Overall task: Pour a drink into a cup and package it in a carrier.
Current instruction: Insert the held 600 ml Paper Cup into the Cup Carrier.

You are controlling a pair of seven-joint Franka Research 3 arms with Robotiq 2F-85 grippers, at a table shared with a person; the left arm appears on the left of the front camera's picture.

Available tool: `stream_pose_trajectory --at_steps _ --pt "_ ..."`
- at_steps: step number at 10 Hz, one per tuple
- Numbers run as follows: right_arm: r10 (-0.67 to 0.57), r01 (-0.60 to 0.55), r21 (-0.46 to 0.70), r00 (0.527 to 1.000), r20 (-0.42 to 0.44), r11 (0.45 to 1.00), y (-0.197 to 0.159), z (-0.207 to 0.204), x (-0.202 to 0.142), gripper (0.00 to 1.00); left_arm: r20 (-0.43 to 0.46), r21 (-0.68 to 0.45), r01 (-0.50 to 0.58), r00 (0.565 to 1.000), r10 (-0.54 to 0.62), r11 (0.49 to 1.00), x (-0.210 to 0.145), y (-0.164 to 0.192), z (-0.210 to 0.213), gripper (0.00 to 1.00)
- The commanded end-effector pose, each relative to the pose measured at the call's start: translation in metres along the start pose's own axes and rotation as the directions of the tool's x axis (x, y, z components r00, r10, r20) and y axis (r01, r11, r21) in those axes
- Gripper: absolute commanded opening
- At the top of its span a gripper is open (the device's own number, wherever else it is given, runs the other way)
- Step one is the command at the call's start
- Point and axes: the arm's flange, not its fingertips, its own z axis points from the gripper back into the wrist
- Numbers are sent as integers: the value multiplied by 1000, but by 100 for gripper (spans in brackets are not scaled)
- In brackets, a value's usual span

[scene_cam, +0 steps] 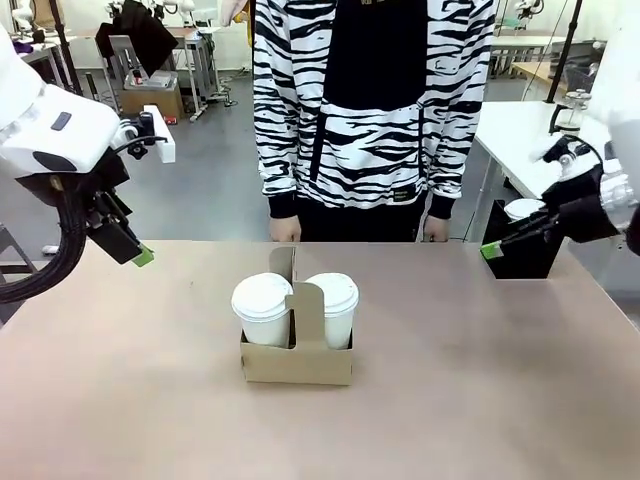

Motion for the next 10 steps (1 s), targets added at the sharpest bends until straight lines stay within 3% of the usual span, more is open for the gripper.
stream_pose_trajectory --at_steps 1,2,10 --pt "-116 116 -11 993 -19 993 22 6 -15 100 -13 10 6 1000 -6 1000 -2 1 0 100" --pt "0 0 0 1000 0 1000 0 0 0 100 -13 10 6 1000 -6 1000 -2 1 0 100" --pt "0 0 0 1000 0 1000 0 0 0 100 -13 10 6 1000 -6 1000 -2 1 0 100"
